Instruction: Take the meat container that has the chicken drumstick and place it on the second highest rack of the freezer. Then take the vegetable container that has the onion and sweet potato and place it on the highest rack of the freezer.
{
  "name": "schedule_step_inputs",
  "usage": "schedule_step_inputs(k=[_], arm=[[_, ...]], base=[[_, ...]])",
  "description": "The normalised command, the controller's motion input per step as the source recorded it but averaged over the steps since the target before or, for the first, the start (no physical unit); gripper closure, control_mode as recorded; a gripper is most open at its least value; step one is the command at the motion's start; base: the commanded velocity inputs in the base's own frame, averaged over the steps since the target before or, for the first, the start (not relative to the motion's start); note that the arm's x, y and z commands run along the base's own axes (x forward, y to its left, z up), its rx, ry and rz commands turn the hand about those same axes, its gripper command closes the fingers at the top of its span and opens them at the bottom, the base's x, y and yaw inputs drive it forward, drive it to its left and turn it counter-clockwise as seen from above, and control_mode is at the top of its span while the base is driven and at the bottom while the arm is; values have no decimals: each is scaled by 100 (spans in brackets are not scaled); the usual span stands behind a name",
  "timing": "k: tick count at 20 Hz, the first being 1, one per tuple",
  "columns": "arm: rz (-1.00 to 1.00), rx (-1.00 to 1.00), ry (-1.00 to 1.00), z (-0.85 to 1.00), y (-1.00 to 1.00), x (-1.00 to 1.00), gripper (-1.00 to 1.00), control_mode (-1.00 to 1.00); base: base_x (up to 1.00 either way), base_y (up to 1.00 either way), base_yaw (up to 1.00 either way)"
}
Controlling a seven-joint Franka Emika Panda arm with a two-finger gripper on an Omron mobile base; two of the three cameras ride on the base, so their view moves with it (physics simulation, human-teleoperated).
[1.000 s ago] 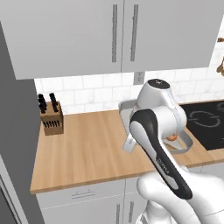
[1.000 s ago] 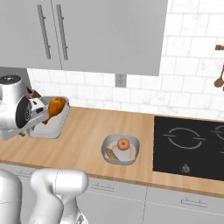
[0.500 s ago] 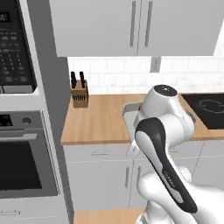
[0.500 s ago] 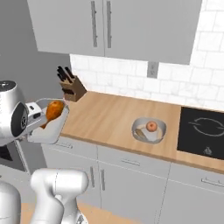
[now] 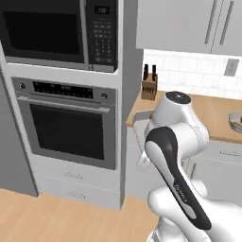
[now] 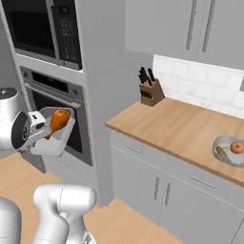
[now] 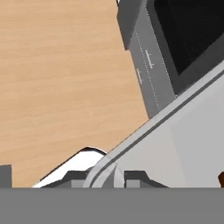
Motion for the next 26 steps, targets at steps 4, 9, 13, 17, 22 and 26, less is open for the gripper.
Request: schedule_step_inputs(k=[4,9,13,17,22,26], arm=[[0,0,0,0,0,0,100,100],[0,0,0,0,0,0,100,100],[0,0,0,0,0,0,100,100],[0,0,0,0,0,0,100,100],[0,0,0,0,0,0,100,100],[0,0,0,0,0,0,100,100]], base=[[0,92,50],[46,100,39],[95,96,17],[100,91,2],[92,72,0],[82,62,-8]])
